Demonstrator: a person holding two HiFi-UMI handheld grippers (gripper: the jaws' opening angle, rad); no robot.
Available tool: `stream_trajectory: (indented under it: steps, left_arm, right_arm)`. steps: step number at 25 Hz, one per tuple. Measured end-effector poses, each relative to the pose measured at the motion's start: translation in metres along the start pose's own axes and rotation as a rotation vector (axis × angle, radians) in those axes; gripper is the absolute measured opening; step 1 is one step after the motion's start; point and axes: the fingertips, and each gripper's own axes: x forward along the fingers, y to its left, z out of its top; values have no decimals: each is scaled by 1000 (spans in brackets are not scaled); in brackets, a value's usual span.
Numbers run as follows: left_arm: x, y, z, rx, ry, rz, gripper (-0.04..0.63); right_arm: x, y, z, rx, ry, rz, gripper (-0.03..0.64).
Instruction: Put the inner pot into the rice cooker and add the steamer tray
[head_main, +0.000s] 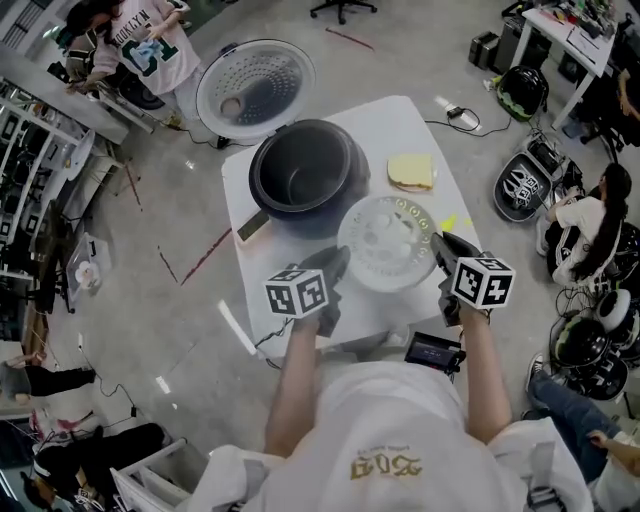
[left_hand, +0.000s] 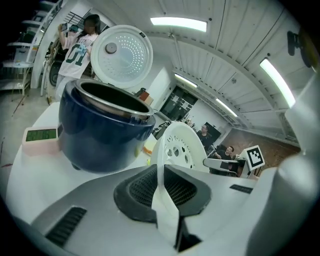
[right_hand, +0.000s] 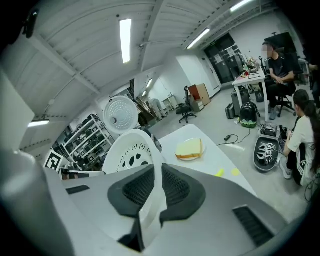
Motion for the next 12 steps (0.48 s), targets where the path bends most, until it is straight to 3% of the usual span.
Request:
stream_trajectory:
  steps: [12]
  left_arm:
    - [-38,-20,49,26,-148,14,52]
  right_arm:
    - [-8,42,52,-52,-70,109,54]
